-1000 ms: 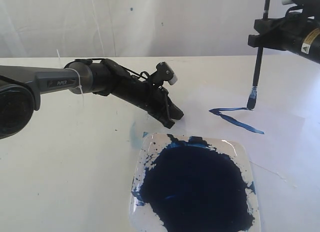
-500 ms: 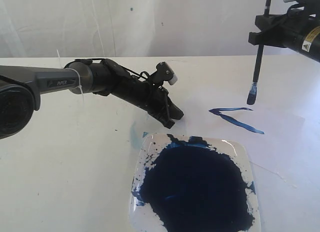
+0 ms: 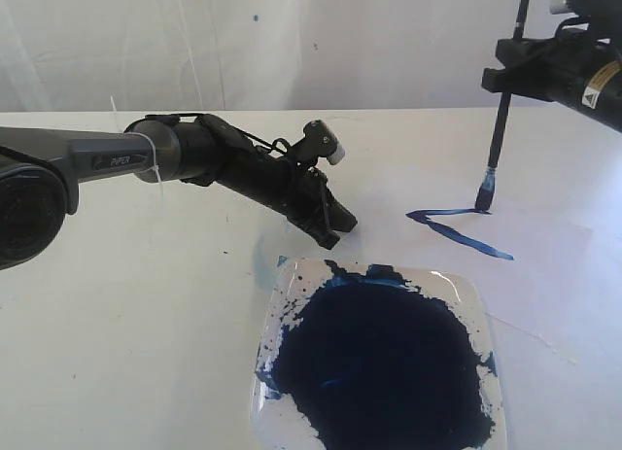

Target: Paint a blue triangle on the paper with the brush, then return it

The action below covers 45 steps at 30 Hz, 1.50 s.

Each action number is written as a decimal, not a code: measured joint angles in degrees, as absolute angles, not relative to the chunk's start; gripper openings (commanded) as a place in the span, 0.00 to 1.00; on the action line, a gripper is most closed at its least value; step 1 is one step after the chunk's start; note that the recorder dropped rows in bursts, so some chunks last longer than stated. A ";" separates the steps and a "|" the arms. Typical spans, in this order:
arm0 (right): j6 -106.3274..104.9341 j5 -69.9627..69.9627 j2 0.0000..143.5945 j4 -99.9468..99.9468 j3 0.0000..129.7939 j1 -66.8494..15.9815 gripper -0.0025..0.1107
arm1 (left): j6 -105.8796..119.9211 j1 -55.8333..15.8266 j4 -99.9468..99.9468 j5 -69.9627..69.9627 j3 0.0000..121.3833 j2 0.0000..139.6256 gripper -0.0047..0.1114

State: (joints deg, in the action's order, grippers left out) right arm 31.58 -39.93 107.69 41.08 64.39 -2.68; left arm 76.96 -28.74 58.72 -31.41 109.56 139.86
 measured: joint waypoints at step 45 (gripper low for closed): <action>45.43 -24.79 99.36 52.57 60.89 -2.54 0.02 | 76.96 -28.74 58.72 -31.41 109.56 139.86 0.04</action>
State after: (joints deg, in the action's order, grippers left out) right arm 45.43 -24.79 99.36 52.57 60.89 -2.54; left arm 76.96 -28.74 58.72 -31.41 109.56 139.86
